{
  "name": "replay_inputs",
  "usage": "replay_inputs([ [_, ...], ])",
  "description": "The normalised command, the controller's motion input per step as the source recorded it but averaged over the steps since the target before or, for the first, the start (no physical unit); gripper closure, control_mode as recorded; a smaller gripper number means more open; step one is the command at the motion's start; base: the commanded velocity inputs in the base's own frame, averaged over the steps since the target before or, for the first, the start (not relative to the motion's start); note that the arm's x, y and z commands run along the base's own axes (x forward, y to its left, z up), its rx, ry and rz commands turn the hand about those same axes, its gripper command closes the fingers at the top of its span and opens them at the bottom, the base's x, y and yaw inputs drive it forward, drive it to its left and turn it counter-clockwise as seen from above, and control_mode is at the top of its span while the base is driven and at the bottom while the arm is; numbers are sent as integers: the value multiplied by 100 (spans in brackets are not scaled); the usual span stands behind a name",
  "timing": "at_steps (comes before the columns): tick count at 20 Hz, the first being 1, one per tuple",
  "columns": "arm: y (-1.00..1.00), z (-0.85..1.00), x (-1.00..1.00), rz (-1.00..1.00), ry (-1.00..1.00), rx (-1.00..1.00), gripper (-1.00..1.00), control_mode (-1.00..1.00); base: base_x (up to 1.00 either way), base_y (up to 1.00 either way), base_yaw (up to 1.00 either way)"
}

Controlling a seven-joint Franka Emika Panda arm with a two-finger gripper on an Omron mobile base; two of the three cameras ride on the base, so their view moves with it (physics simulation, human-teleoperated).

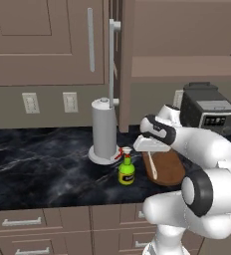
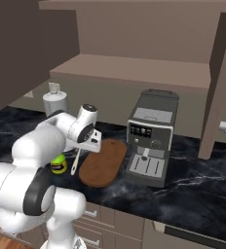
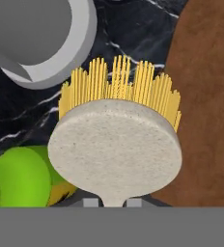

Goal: Grab the spray bottle from the cabinet, then place it next to the cutting board for sanitizing. Then grab the dish brush from the countertop next to the sink and place it next to the cutting board.

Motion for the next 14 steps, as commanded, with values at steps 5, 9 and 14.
replay_inputs([
  [5, 0, -10, 40, 0, 4, 8, 100, -100, 0, 0, 0],
  [9, 0, -14, 39, 0, 6, 7, 100, -100, 0, 0, 0],
  [14, 0, -30, 34, 0, 3, 3, 100, -100, 0, 0, 0],
])
